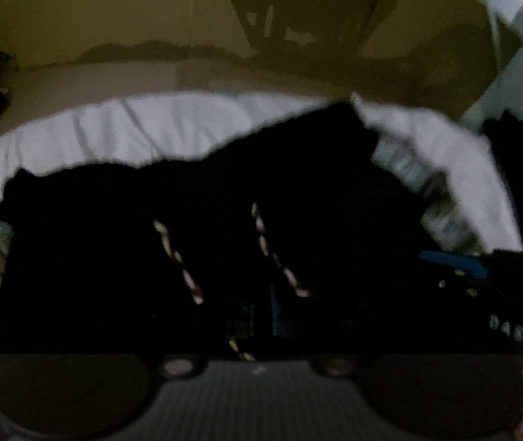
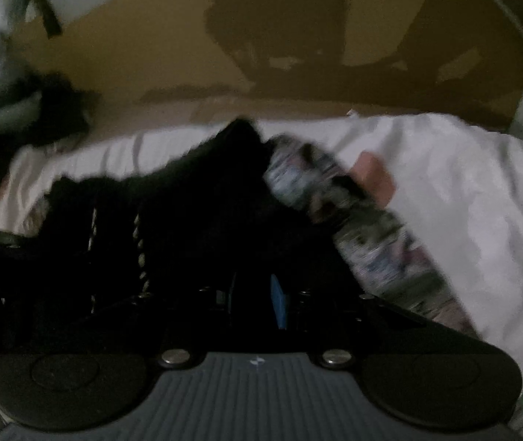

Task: Fold clothes

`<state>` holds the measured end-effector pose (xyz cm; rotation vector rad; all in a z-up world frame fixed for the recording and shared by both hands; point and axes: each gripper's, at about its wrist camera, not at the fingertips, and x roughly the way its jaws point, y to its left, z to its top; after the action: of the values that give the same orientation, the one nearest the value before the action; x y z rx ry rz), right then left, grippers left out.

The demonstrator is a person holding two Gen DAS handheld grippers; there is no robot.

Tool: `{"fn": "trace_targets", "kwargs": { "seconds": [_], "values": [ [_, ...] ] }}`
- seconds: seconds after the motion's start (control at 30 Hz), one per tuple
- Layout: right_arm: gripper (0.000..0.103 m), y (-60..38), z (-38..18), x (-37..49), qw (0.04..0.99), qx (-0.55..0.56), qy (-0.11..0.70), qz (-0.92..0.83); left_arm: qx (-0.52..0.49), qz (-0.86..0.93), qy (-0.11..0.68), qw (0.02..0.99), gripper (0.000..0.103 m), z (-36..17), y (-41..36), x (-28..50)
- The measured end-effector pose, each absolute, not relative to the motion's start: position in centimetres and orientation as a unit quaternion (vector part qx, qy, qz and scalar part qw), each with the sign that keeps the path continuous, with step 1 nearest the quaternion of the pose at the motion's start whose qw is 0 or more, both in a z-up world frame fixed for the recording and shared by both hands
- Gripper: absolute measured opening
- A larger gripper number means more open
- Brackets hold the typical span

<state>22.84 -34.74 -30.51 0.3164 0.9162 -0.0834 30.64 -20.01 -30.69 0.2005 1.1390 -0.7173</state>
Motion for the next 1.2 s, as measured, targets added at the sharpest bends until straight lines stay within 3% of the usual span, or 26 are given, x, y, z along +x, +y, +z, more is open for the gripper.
{"fn": "trace_targets", "kwargs": {
  "seconds": [0.2, 0.67, 0.9, 1.03, 1.2],
  "values": [
    [0.026, -38.0, -29.5, 23.5, 0.887, 0.191, 0.415, -0.065, 0.018, -0.323, 0.51, 0.797, 0.016, -27.1, -16.0, 33.7],
    [0.027, -39.5, -31.4, 28.8, 0.873, 0.205, 0.432, -0.1, -0.021, -0.207, 0.521, 0.828, 0.017, -30.3, -7.6, 39.4],
    [0.026, -39.6, -32.9, 30.1, 0.86, 0.19, 0.459, -0.121, -0.007, -0.202, 0.526, 0.826, 0.003, -32.7, -5.9, 40.2],
    [0.026, -37.6, -32.4, 31.3, 0.86, 0.115, 0.481, -0.128, -0.014, -0.194, 0.533, 0.823, 0.003, -31.8, -5.6, 40.6],
    [0.028, -36.7, -29.2, 30.3, 0.889, 0.085, 0.443, -0.085, 0.001, -0.214, 0.494, 0.843, 0.014, -28.3, -4.0, 39.4]
  ]
}}
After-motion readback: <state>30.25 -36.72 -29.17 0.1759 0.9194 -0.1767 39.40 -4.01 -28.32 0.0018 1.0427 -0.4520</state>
